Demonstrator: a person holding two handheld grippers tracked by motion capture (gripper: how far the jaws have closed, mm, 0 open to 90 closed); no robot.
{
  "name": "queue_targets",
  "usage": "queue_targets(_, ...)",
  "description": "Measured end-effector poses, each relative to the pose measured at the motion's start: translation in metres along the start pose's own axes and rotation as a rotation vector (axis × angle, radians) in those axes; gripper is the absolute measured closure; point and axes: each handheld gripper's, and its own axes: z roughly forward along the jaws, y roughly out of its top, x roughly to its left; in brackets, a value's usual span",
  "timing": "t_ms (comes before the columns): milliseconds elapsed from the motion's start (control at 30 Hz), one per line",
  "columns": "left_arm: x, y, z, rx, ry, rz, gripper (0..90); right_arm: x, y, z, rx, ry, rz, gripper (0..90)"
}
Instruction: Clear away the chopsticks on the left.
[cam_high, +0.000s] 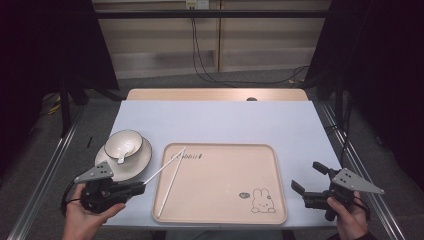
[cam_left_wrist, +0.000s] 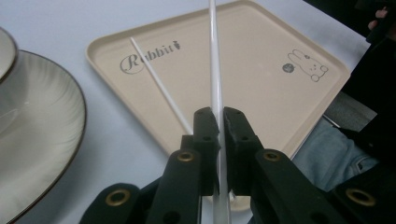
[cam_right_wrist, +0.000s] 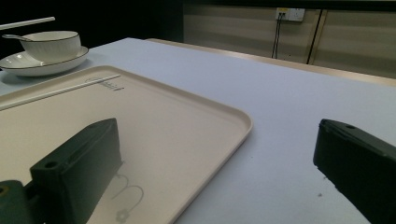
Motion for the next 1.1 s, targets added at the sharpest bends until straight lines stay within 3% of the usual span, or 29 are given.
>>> queue_targets(167,-0.008,0.006,0.013,-0.022,0.014,-0.033,84.7,0.000,0.000,0.000,0.002,0.002,-0.001,0.4)
queue_targets(267,-0.010,0.007,0.021,-0.050,0.029,-0.087,84.7,0.000,0.000,0.000,0.000,0.003,0.001,0.4)
queue_targets(367,-0.012,0.007,0.030,-0.040,0.056,-0.106,84.8,-0.001,0.000,0.000,-0.001,-0.005,0.000,0.4)
queue_targets(500,-0.014,0.011,0.044,-0.018,0.055,-0.141,84.7,0.000,0.000,0.000,0.004,0.002,-0.001,0.4)
queue_targets(600,-0.015,0.013,0.051,-0.008,0.054,-0.136,84.8,0.000,0.000,0.000,0.004,0.004,0.001,0.4)
queue_targets(800,-0.020,0.019,0.072,0.012,0.083,-0.183,84.8,0.000,0.000,0.000,0.005,0.005,-0.001,0.4)
queue_targets(900,-0.018,0.023,0.086,0.029,0.149,-0.242,84.8,0.000,0.000,0.000,0.005,0.008,0.000,0.4)
queue_targets(933,-0.018,0.023,0.086,0.029,0.149,-0.242,84.8,0.000,0.000,0.000,0.005,0.008,0.000,0.4)
queue_targets(1033,-0.017,0.023,0.096,0.044,0.201,-0.302,84.8,0.000,0.000,0.000,0.001,0.002,0.000,0.4)
queue_targets(1100,-0.017,0.023,0.097,0.046,0.208,-0.312,84.7,0.000,0.000,0.000,0.005,0.007,0.000,0.4)
